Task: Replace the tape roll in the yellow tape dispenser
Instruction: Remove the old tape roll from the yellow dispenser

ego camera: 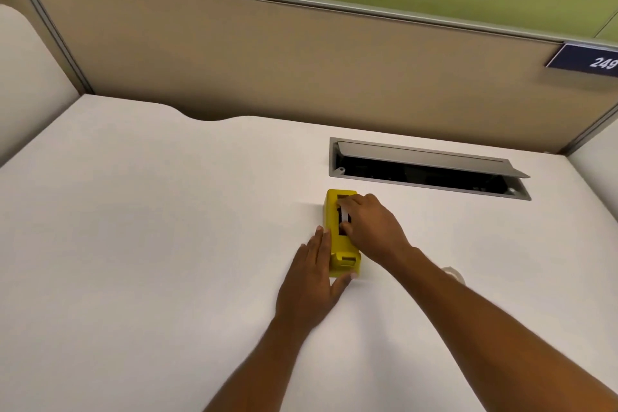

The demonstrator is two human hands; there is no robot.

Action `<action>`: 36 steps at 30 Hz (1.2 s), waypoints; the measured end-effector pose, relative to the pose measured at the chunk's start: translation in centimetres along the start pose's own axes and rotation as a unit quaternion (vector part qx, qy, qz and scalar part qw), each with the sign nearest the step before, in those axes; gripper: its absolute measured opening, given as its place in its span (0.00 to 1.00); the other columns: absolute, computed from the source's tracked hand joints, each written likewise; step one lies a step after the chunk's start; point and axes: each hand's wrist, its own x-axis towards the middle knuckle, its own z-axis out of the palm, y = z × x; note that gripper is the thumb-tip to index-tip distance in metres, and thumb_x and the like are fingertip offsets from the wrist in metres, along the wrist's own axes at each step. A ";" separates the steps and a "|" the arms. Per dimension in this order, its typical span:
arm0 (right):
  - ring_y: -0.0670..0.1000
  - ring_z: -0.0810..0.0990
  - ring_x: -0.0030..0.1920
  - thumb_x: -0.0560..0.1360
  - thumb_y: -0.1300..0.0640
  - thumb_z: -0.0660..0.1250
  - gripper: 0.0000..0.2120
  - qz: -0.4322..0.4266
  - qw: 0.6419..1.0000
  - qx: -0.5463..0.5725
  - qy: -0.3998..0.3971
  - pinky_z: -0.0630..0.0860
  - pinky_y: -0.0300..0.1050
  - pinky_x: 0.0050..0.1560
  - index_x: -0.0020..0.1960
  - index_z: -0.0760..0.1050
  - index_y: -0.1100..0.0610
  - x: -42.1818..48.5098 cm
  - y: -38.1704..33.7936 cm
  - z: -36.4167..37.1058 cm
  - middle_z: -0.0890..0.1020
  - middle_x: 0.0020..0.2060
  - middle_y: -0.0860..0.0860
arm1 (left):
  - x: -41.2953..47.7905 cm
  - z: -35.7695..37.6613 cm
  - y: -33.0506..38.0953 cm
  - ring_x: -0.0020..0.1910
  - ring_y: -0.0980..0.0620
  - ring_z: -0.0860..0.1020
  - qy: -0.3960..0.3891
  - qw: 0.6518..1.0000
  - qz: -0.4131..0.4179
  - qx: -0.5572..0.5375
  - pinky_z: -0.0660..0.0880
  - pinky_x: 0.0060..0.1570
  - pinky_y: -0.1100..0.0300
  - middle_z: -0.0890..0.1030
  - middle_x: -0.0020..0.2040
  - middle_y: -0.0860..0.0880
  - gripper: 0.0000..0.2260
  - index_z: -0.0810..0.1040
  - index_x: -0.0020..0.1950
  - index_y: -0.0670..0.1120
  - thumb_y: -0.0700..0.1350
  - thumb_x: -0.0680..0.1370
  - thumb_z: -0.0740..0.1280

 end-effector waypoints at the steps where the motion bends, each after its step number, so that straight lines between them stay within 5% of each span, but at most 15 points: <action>1: 0.56 0.74 0.60 0.77 0.51 0.63 0.20 0.001 1.000 0.004 0.006 0.74 0.50 0.55 0.66 0.70 0.56 0.0 0.0 0.0 0.77 0.63 0.55 | 0.1 0.0 0.0 0.74 0.49 0.62 -0.002 1.000 -0.001 0.003 0.54 0.71 0.59 0.59 0.77 0.47 0.37 0.50 0.77 0.48 0.69 0.76 0.52; 12: 0.60 0.75 0.59 0.77 0.58 0.65 0.15 0.003 0.998 0.058 0.015 0.74 0.53 0.56 0.62 0.73 0.61 0.4 -0.2 0.0 0.79 0.60 0.60 | 0.3 0.5 -0.1 0.75 0.51 0.59 -0.008 1.000 -0.012 0.007 0.50 0.72 0.60 0.58 0.77 0.50 0.36 0.49 0.77 0.49 0.69 0.76 0.50; 36: 0.58 0.71 0.66 0.78 0.55 0.63 0.22 0.050 0.994 0.099 -0.021 0.69 0.50 0.65 0.70 0.65 0.59 0.2 -0.7 -1.2 0.71 0.68 0.57 | 0.1 0.4 0.1 0.74 0.50 0.61 -0.001 1.000 -0.018 0.000 0.51 0.72 0.60 0.60 0.77 0.49 0.36 0.49 0.77 0.49 0.69 0.76 0.51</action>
